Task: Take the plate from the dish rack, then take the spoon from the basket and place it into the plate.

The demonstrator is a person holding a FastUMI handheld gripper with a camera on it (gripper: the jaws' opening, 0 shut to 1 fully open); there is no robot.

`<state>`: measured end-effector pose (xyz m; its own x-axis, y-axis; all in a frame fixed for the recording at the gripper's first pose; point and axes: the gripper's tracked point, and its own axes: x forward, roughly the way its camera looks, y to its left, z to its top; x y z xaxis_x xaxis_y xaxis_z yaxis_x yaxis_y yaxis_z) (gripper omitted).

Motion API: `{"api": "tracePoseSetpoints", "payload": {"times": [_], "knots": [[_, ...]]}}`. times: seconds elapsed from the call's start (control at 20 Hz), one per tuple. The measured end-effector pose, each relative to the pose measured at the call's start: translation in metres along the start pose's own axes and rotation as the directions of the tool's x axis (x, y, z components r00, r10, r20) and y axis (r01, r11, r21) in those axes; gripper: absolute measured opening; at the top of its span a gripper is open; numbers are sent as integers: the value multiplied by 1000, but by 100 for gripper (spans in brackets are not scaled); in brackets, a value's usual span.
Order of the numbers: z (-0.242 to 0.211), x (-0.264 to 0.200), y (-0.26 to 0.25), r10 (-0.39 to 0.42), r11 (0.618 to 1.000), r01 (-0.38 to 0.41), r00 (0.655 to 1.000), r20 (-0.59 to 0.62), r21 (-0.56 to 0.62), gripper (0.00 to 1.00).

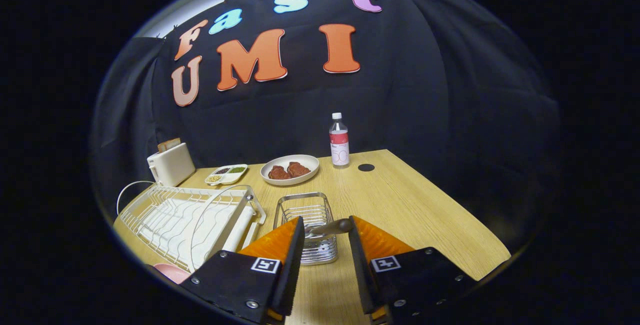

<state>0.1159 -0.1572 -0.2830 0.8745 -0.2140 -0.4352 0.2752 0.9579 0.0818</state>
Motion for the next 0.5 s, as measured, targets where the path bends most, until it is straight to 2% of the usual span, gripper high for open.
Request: {"api": "tracePoseSetpoints", "payload": {"times": [0.15,0.2,0.35,0.4,0.5], "knots": [[1,2,-1,-12,1000,12,1000,10,12,34],[4,1,5,11,1000,-11,1000,18,23,28],[12,2,20,54,998,-56,997,52,33,17],[17,3,19,38,999,-39,997,61,18,13],[23,8,16,28,1000,-28,998,59,2,10]]}}
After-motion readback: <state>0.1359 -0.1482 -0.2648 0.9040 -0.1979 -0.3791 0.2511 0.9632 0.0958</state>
